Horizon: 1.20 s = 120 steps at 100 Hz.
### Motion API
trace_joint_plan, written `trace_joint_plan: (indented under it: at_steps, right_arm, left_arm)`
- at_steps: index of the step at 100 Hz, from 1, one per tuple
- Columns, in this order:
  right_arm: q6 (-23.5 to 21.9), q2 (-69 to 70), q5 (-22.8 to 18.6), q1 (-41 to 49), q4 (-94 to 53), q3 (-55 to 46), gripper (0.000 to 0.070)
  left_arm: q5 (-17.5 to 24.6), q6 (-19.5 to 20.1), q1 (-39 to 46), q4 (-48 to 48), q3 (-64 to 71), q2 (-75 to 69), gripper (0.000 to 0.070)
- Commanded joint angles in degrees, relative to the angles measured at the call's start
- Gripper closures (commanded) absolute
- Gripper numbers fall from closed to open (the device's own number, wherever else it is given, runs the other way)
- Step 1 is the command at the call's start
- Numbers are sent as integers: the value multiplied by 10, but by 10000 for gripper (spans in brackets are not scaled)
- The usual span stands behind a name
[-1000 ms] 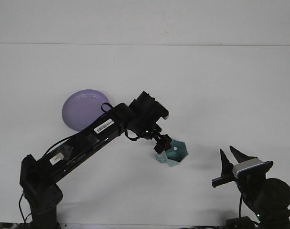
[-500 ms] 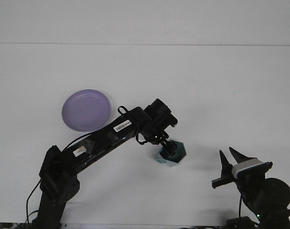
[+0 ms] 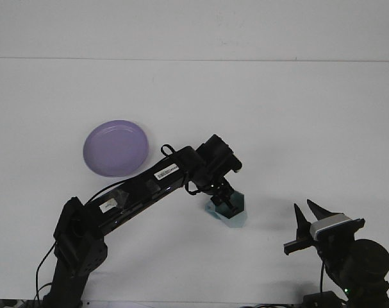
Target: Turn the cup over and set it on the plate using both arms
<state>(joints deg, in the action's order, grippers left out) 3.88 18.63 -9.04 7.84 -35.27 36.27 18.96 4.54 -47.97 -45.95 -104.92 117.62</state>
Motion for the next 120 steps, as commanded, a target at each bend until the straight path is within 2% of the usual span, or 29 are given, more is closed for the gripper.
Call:
trace_joint_plan:
  at_steps: [1, 16, 44, 58, 70, 94, 120]
  right_arm:
    - [4, 1, 0, 0, 5, 0, 482]
    - [4, 1, 0, 0, 5, 0, 482]
    - [4, 1, 0, 0, 5, 0, 482]
    - [4, 1, 0, 0, 5, 0, 482]
    - [4, 1, 0, 1, 5, 0, 482]
    - [2, 1, -2, 2, 5, 0, 482]
    - [2, 1, -2, 2, 5, 0, 482]
  left_arm:
    - [-2, -8, -6, -13, -28, 16, 688]
    - [-31, -6, 12, -78, -85, 16, 688]
    - [-47, -5, 109, -217, -224, 7, 688]
    - [-54, -10, 181, -243, -240, -31, 688]
    - [-91, -19, 252, -260, -240, -60, 688]
    - [-91, -36, 395, -263, -238, -64, 688]
    - [-91, -42, 454, -263, -231, -7, 688]
